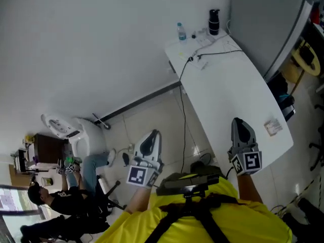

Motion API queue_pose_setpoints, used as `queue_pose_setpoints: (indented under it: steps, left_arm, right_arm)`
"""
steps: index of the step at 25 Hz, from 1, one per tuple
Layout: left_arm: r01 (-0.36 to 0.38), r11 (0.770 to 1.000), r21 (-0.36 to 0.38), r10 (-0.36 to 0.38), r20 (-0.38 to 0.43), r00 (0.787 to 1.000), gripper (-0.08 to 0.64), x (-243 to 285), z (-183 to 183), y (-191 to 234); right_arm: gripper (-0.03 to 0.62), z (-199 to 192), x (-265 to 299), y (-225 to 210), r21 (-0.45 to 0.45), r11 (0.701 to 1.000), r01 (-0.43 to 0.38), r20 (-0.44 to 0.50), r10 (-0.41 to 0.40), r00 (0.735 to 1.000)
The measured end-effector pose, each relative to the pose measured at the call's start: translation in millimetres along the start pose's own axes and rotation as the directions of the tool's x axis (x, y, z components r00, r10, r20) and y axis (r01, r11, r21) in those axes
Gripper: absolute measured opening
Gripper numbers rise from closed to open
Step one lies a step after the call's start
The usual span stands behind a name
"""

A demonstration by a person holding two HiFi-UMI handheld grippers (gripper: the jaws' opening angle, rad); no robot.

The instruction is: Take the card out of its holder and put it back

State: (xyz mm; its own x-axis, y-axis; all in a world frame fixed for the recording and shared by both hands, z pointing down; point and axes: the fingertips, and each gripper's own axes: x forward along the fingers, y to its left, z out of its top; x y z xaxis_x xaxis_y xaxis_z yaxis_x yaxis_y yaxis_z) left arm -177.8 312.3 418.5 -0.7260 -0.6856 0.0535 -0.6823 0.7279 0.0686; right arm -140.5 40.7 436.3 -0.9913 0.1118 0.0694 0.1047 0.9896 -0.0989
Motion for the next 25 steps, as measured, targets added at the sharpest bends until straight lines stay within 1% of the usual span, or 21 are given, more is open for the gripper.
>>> queue_pose_setpoints:
  steps: [1, 2, 4, 5, 6, 7, 9, 10, 11, 13, 14, 15, 16, 17, 18, 20, 21, 22, 23, 24, 25]
  left_arm:
    - [0.067, 0.997, 0.034, -0.067, 0.013, 0.998, 0.008, 19.0, 6.0, -6.2]
    - [0.125, 0.990, 0.066, -0.127, 0.028, 0.992, 0.008, 38.3, 10.7, -13.5]
    - [0.208, 0.974, 0.092, -0.212, 0.026, 0.977, 0.008, 82.2, 10.4, -28.4]
    - [0.258, 0.962, 0.086, -0.260, 0.012, 0.966, 0.008, 106.6, 6.1, -39.8]
    - [0.326, 0.943, 0.069, -0.327, 0.000, 0.945, 0.008, 129.6, 0.9, -56.8]
    - [0.411, 0.911, 0.047, -0.411, -0.005, 0.912, 0.008, 149.0, -3.7, -79.0]
    - [0.569, 0.822, 0.021, -0.569, 0.011, 0.822, 0.008, 177.1, -4.1, -129.8]
    - [0.621, 0.783, 0.025, -0.621, 0.022, 0.783, 0.008, 188.0, -0.9, -153.0]
    - [0.657, 0.753, 0.034, -0.657, 0.023, 0.753, 0.008, 197.6, 0.9, -173.6]
    - [0.713, 0.700, 0.037, -0.713, 0.001, 0.701, 0.008, 212.6, -2.8, -208.7]
    - [0.745, 0.666, 0.027, -0.746, -0.008, 0.666, 0.008, 217.6, -6.5, -224.9]
    - [0.784, 0.620, 0.015, -0.784, -0.007, 0.620, 0.008, 220.4, -9.3, -241.0]
    - [0.826, 0.564, 0.004, -0.826, 0.005, 0.564, 0.008, 221.1, -10.1, -256.9]
    - [0.863, 0.506, 0.000, -0.863, 0.012, 0.506, 0.039, 220.5, -9.5, -272.0]
    - [0.891, 0.454, -0.002, -0.891, 0.002, 0.454, 0.041, 219.6, -8.7, -285.0]
    - [0.929, 0.371, 0.005, -0.928, -0.037, 0.371, 0.041, 220.9, -9.5, -304.9]
    - [0.943, 0.333, 0.021, -0.941, -0.050, 0.334, 0.068, 223.5, -11.3, -313.4]
    - [0.952, 0.302, 0.046, -0.951, -0.061, 0.304, 0.145, 227.1, -13.9, -321.3]
    - [0.958, 0.279, 0.072, -0.956, -0.071, 0.284, 0.158, 231.2, -17.0, -328.5]
    - [0.961, 0.262, 0.087, -0.960, -0.077, 0.269, 0.156, 234.5, -19.6, -334.6]
    - [0.964, 0.249, 0.088, -0.963, -0.078, 0.256, 0.155, 236.8, -21.6, -339.3]
  right_arm:
    - [0.005, -0.4, -1.8, -7.2, 0.003, 1.000, 0.022, 0.002, -0.022, 1.000]
    - [0.006, -2.3, -5.9, -13.9, -0.007, 0.999, 0.039, -0.001, -0.039, 0.999]
    - [0.006, -10.0, -20.2, -33.5, -0.035, 0.994, 0.100, -0.021, -0.101, 0.995]
    - [0.006, -14.4, -31.6, -47.4, -0.031, 0.986, 0.162, -0.033, -0.163, 0.986]
    - [0.006, -18.0, -46.6, -63.1, -0.013, 0.970, 0.242, -0.041, -0.243, 0.969]
    - [0.006, -20.3, -64.6, -78.8, 0.011, 0.944, 0.330, -0.043, -0.329, 0.943]
    - [0.006, -21.1, -104.7, -103.0, 0.054, 0.876, 0.478, -0.033, -0.477, 0.878]
    - [0.006, -20.7, -124.0, -110.2, 0.067, 0.843, 0.534, -0.027, -0.534, 0.845]
    - [0.006, -21.2, -142.1, -114.8, 0.076, 0.809, 0.583, -0.027, -0.583, 0.812]
    - [0.006, -25.0, -174.1, -120.2, 0.089, 0.739, 0.667, -0.034, -0.667, 0.744]
    - [0.006, -27.3, -187.6, -122.3, 0.094, 0.704, 0.704, -0.037, -0.704, 0.709]
    - [0.006, -28.9, -199.2, -124.5, 0.099, 0.670, 0.736, -0.039, -0.737, 0.675]
    - [0.006, -29.5, -209.2, -126.4, 0.107, 0.636, 0.765, -0.041, -0.766, 0.642]
    - [0.006, -29.4, -218.1, -126.8, 0.119, 0.602, 0.790, -0.045, -0.792, 0.609]
    - [0.006, -29.1, -226.1, -124.6, 0.134, 0.568, 0.812, -0.049, -0.815, 0.578]
    - [0.006, -29.2, -239.7, -115.0, 0.153, 0.503, 0.851, -0.055, -0.855, 0.516]
    - [0.006, -29.6, -244.7, -110.4, 0.152, 0.474, 0.867, -0.056, -0.872, 0.487]
    - [0.006, -30.7, -248.1, -107.4, 0.151, 0.448, 0.881, -0.059, -0.886, 0.461]
    - [0.006, -32.5, -249.9, -106.4, 0.153, 0.426, 0.892, -0.065, -0.896, 0.439]
    - [0.006, -34.9, -250.6, -107.3, 0.159, 0.409, 0.899, -0.072, -0.903, 0.423]
    - [0.006, -37.9, -250.3, -109.4, 0.166, 0.397, 0.902, -0.081, -0.907, 0.414]
